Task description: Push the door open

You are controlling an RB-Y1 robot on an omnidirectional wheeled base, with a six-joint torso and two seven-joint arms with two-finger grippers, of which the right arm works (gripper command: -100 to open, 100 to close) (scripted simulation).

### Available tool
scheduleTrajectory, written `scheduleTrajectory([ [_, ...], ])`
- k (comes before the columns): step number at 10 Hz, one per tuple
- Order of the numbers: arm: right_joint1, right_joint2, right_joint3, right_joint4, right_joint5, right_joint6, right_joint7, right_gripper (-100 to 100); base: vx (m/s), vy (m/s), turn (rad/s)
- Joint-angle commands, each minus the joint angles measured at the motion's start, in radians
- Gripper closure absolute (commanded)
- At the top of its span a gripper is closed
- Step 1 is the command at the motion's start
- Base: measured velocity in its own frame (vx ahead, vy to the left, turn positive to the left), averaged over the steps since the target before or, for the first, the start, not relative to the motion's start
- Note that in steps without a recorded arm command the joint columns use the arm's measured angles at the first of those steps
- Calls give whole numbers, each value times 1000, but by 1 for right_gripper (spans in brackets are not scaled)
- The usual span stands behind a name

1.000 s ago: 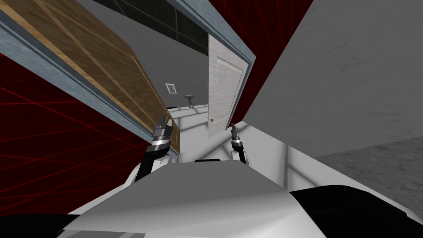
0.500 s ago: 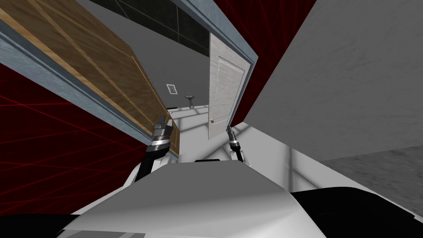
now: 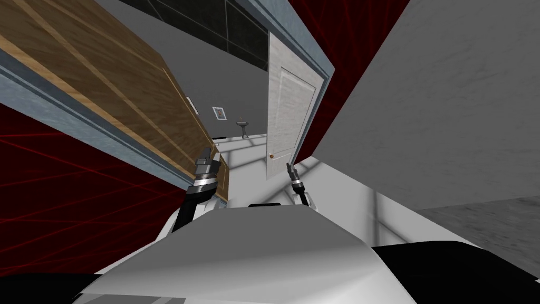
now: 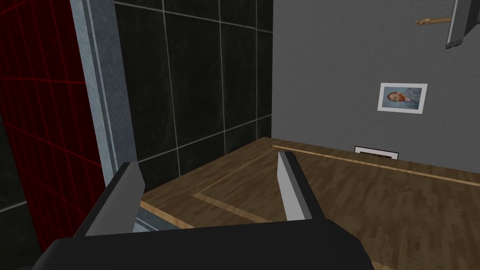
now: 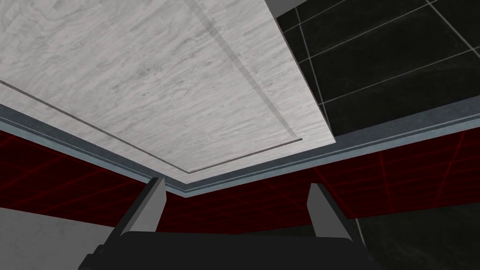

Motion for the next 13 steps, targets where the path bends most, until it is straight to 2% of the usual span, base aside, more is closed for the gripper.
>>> scheduleTrajectory([
  [1, -16, -6, 1, 50, 22, -18, 42, -100, 82, 2, 27],
  [2, -16, -6, 1, 64, 22, -18, 42, -100, 60, 2, 5],
  [9, -99, -30, 3, 300, 114, -75, 209, -100, 93, 2, 19],
  [10, -99, -30, 3, 310, 114, -75, 209, -100, 66, -13, 9],
  [13, -132, -40, 5, 409, 151, -98, 276, -100, 73, -4, 18],
])
